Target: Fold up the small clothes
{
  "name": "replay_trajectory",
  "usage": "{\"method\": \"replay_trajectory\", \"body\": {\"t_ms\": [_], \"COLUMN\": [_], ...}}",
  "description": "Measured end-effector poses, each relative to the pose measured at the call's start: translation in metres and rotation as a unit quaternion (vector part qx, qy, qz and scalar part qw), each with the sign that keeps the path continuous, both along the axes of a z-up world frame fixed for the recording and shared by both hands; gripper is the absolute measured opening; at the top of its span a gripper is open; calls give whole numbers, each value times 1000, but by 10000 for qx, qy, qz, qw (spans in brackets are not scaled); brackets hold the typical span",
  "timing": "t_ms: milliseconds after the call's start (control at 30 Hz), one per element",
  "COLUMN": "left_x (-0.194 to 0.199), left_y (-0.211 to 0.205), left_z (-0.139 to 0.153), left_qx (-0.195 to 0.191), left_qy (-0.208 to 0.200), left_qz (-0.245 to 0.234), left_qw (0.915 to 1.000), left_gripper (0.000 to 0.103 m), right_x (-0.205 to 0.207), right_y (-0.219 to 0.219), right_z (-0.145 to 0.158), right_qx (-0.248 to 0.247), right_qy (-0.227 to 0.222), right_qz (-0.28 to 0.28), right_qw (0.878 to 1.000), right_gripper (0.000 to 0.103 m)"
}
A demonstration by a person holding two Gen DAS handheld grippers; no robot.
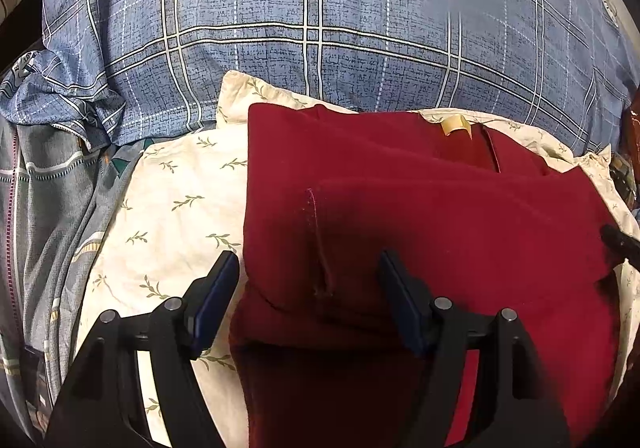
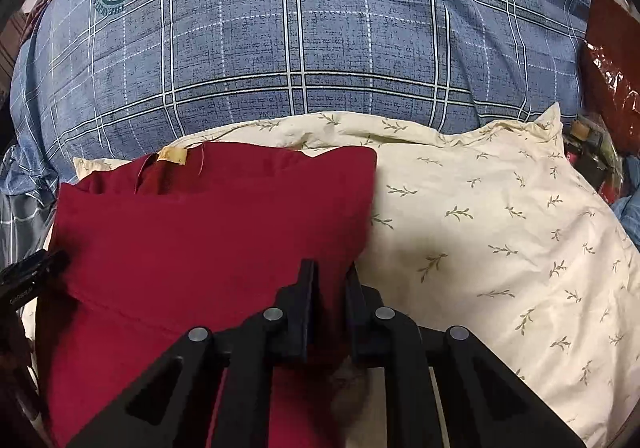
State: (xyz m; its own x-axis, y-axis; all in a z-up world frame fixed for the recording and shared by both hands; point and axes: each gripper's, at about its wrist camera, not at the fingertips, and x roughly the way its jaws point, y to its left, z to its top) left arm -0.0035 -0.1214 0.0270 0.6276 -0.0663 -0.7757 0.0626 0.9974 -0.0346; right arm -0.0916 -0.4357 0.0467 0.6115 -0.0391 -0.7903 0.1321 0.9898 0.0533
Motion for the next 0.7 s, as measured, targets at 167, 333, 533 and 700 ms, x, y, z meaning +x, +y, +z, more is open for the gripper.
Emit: {"method": "replay_trajectory", "body": {"t_ms": [167, 333, 533, 700], "left_x": [0, 1, 2, 3], "left_y": [0, 0, -1, 0], "left_z": [0, -1, -2, -2], "left_qx": [15, 19, 79, 54], "left_qy": [15, 38, 34, 53], "left_qz": [-16, 1, -8, -2], "left_qw": [10000, 10000, 10000, 10000], "left_gripper": [73, 73, 73, 76], "right_x": [5, 3, -2, 6], "right_y": [0, -5, -6, 7], "right_z": [-7, -3, 10, -16], "right_qx": [-133, -188, -32, -314], "right_qy": [167, 119, -262, 550], "right_qz": [-25, -225, -160, 301], "right_qw": [9998, 9995, 9995, 9975], "right_gripper": [13, 28, 29, 26]}}
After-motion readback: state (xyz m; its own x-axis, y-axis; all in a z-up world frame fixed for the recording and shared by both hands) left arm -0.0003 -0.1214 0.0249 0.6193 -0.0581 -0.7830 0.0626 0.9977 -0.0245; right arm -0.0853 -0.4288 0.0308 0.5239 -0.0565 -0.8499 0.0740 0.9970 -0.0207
